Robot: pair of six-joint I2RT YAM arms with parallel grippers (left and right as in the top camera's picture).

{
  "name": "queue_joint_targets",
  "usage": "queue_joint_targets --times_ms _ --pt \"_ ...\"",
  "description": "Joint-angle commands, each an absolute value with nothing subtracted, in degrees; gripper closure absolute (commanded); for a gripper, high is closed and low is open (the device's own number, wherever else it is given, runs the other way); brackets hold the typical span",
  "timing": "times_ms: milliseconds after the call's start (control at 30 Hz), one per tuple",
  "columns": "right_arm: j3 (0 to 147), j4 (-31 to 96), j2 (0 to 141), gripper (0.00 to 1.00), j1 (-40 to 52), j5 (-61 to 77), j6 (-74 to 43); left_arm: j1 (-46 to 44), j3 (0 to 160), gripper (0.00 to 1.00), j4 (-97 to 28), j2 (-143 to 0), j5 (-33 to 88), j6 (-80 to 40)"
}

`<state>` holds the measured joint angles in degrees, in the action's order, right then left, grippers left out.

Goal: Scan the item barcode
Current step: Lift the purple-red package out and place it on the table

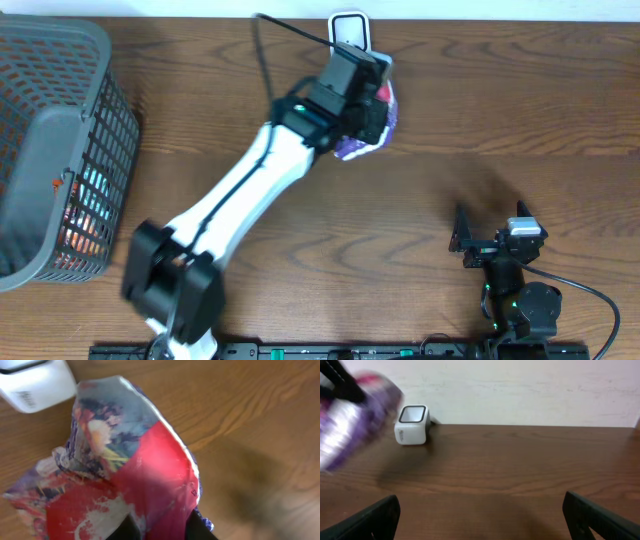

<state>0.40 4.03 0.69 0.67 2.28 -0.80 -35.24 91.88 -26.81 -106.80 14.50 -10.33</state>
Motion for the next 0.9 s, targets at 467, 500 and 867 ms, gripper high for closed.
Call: queue_joint_targets --times_ms 467,500,867 --pt "0.4 4.3 0.3 0.01 1.0 2.0 -0.2 -29.8 92.7 0.26 -21.7 -99.6 13.4 -12.7" --pt "0.4 4.3 0.3 0.01 1.0 2.0 -0.2 -28.3 92.7 0.26 -21.9 -97.6 13.4 -12.7" --pt "0.4 4.3 0.3 0.01 1.0 2.0 -0.2 -0.8 92.7 0.25 -26.2 -76.8 13.1 -12.7"
